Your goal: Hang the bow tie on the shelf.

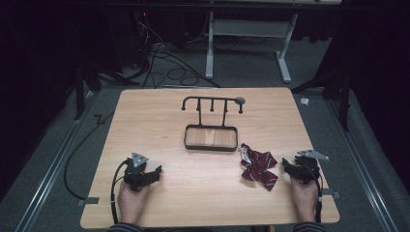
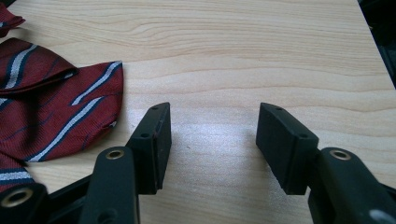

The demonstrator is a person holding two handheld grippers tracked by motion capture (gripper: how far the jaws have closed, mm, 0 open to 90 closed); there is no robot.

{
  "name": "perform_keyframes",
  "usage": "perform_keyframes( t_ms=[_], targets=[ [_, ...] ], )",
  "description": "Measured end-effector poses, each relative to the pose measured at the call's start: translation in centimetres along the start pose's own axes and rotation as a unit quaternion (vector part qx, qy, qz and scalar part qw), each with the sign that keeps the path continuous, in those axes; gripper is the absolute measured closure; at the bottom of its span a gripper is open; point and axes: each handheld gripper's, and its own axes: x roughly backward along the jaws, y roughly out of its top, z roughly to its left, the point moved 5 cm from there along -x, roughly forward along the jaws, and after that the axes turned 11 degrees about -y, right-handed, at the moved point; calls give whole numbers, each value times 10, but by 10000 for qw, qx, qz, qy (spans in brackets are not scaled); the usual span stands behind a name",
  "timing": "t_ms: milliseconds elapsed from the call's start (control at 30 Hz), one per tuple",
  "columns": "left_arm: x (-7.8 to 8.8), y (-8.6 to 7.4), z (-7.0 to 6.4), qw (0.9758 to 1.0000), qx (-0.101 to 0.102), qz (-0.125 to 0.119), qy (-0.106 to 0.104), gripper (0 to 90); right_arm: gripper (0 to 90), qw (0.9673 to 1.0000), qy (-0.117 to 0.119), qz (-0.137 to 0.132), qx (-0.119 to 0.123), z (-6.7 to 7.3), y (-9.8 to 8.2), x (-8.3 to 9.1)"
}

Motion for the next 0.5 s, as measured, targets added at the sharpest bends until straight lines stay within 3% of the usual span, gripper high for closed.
perform_keyframes(
  t_ms=[500],
  targets=[
    [0, 0, 0, 10000, 3, -3, -4, 296, 449, 10000, 18, -17, 15, 1, 0, 0]
  ],
)
